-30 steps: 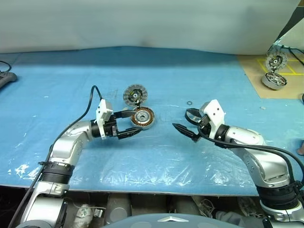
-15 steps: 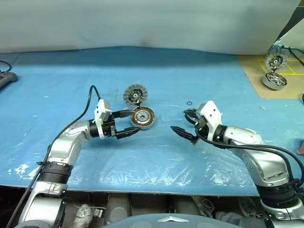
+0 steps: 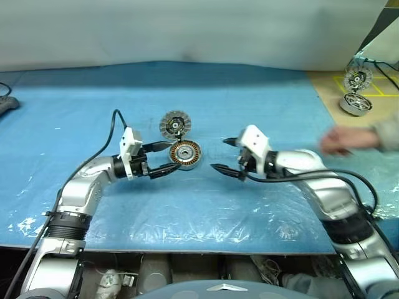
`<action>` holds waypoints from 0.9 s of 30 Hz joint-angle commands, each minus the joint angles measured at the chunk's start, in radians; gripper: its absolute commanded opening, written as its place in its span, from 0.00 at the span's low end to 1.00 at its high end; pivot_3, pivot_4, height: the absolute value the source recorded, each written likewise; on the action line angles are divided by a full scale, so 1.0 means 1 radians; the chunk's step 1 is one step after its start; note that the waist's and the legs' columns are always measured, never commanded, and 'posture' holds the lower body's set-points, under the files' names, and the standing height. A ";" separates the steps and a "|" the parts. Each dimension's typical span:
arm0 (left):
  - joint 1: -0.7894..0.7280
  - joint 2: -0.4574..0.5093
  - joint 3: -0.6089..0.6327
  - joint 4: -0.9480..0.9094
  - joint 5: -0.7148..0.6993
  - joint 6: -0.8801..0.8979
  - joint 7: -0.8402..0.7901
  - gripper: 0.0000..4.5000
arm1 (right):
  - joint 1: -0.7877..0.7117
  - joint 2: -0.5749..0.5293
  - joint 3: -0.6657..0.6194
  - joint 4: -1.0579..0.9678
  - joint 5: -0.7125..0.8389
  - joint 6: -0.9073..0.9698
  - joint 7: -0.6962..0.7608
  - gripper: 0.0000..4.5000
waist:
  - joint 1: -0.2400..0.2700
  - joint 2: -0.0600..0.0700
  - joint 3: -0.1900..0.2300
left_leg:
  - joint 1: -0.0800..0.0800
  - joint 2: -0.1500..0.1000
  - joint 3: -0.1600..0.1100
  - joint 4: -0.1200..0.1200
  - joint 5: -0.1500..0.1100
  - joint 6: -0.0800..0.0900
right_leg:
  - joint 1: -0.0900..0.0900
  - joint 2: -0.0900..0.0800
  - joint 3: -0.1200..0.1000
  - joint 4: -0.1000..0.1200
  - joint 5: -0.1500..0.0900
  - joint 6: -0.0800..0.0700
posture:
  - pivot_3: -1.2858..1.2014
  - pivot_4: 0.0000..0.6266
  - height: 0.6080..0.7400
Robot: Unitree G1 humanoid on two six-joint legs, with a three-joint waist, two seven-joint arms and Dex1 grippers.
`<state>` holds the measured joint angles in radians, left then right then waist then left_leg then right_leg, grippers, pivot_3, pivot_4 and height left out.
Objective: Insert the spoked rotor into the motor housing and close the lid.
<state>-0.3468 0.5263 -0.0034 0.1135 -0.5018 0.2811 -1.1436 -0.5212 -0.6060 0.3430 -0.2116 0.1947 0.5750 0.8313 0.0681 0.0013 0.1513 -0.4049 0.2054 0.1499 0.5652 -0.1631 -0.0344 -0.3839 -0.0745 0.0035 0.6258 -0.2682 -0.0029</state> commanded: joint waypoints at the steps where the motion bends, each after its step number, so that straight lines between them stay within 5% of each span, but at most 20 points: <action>1: 0.016 0.022 0.014 -0.038 -0.008 0.015 -0.014 1.00 | -0.130 0.027 0.088 0.086 -0.063 -0.115 0.115 1.00 | 0.000 0.000 0.000 | 0.000 0.000 0.000 0.000 0.000 0.000 | 0.000 0.000 0.000 0.000 0.000 0.000 | 0.52 0.24 1.00; 10: 0.078 0.021 0.038 -0.087 -0.008 0.007 0.030 1.00 | -0.259 0.081 0.156 0.217 -0.108 -0.245 0.294 1.00 | 0.005 0.000 0.000 | -0.004 0.001 -0.001 0.003 0.000 0.000 | -0.001 0.000 -0.003 0.001 0.000 0.000 | 0.52 0.24 1.00; 27: 0.102 0.017 0.032 -0.119 -0.013 0.012 0.047 1.00 | -0.287 0.135 0.098 0.338 -0.180 -0.309 0.280 1.00 | 0.001 0.000 0.000 | -0.001 0.002 -0.001 0.009 0.000 0.001 | -0.002 0.000 0.000 0.012 -0.003 -0.006 | 0.52 0.24 1.00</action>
<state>-0.2294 0.5395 0.0143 0.0201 -0.5054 0.2960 -1.0882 -0.7765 -0.4721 0.4768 0.1212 0.0221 0.2919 1.1236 0.0696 0.0009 0.1514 -0.4064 0.2070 0.1494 0.5746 -0.1631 -0.0337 -0.3862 -0.0745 0.0040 0.6382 -0.2711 -0.0085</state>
